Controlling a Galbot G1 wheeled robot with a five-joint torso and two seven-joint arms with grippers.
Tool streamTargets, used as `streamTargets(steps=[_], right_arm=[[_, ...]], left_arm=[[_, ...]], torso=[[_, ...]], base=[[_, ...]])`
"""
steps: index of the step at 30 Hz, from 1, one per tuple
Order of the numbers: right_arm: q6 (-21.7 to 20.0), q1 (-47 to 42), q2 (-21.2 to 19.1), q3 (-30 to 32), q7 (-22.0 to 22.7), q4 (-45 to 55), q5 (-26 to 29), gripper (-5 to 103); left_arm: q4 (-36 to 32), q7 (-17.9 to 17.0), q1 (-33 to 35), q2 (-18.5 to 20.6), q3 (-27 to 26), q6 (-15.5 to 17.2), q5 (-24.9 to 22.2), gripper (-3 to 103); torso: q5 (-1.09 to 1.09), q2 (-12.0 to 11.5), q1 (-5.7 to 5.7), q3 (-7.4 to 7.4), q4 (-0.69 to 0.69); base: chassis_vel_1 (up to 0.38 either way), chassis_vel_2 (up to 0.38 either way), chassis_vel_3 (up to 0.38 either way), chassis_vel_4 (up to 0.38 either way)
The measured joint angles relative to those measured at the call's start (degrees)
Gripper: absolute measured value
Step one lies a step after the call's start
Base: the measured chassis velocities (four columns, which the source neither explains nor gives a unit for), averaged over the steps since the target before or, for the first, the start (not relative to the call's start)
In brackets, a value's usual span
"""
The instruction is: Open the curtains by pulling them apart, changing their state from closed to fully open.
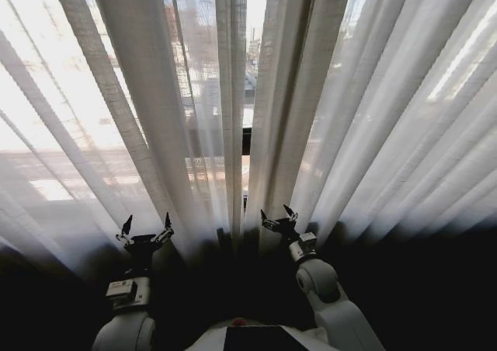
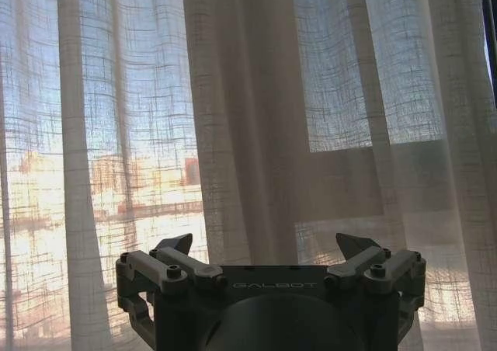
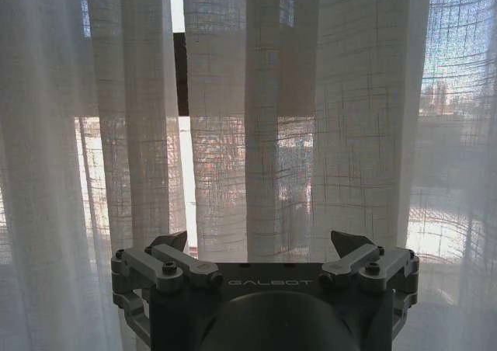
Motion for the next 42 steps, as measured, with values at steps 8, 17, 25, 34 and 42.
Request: streamTargets(steps=[8, 17, 25, 34, 42], right_arm=[[0.0, 4.7, 0.3, -1.1, 0.9, -4.0, 1.2, 100], [0.0, 11.7, 1.6, -2.7, 2.5, -9.3, 1.8, 100], [0.4, 15.7, 3.0, -3.9, 4.2, -13.2, 1.9, 89], [0.9, 15.8, 2.9, -3.7, 4.5, -12.9, 1.8, 61], [1.7, 15.7, 2.7, -3.6, 4.5, -12.7, 1.7, 28]], left_arm=[[0.1, 0.0, 0.0, -0.1, 0.1, 0.1, 0.2, 100], [0.0, 0.0, -0.6, 0.0, 0.3, 0.5, 0.7, 100], [-0.3, 0.0, -0.6, -0.1, 0.6, 0.7, 0.9, 100], [-0.4, 0.0, -0.8, -0.1, 0.6, 0.7, 1.0, 100], [-0.2, 0.0, -1.1, -0.1, 1.0, 0.8, 1.2, 100]], torso=[[-0.01, 0.0, 0.01, 0.0, 0.0], [0.0, 0.0, 0.01, 0.0, 0.0], [0.0, 0.0, 0.01, 0.0, 0.0], [0.0, 0.0, 0.0, 0.0, 0.0], [0.0, 0.0, 0.01, 0.0, 0.0]], base=[[0.0, 0.0, 0.0, 0.0], [0.0, 0.0, 0.0, 0.0], [0.0, 0.0, 0.0, 0.0], [0.0, 0.0, 0.0, 0.0], [0.0, 0.0, 0.0, 0.0]])
